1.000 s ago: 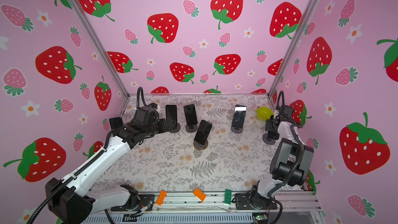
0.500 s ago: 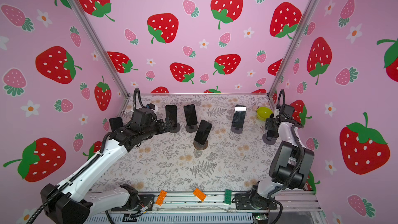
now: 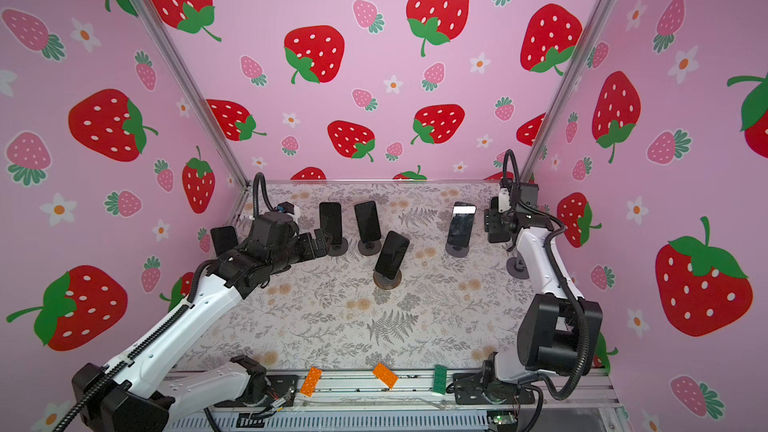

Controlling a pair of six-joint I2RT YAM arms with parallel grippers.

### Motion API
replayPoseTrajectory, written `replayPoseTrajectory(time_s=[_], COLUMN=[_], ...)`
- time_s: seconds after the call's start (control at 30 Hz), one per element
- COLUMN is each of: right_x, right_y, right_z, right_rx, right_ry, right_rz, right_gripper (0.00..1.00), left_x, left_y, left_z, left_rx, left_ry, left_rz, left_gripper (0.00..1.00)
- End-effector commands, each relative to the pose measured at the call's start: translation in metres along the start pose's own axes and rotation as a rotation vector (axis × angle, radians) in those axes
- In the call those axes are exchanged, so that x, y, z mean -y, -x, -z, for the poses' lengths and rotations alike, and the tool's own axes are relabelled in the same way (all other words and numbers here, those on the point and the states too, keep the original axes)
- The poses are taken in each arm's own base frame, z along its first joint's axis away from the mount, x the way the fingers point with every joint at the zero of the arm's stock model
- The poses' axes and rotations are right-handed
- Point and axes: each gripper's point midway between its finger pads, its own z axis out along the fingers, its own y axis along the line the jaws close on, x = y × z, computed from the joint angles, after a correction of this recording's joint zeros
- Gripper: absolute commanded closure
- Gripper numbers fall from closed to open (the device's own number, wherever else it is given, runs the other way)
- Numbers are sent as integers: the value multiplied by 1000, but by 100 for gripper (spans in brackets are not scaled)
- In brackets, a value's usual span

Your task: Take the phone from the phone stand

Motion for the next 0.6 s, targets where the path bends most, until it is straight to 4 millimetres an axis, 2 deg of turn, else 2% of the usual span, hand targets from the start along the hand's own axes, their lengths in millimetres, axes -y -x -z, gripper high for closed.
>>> replayPoseTrajectory(time_s=[0.0, 0.13, 0.23, 0.37, 0.57], right_x=[-28, -80, -118, -160, -208], right_y=[28, 36, 34, 15, -25], right_z=[34, 50, 60, 72, 82], right_rx=[99, 149, 154, 141, 56], right_ry=[74, 204, 276, 333, 406], right_rz=[50, 105, 161, 228, 335], right_gripper=[36, 36, 36, 36, 36], left_x=[-9, -15, -19, -25, -24], left_y=[2, 6, 7, 8, 20], left_z=[8, 13, 16, 13, 12], left_rx=[33, 68, 86, 102, 118], left_ry=[37, 52, 63, 81, 89], left_rz=[-14, -14, -12, -11, -29], left_gripper=[1, 1, 1, 1, 1])
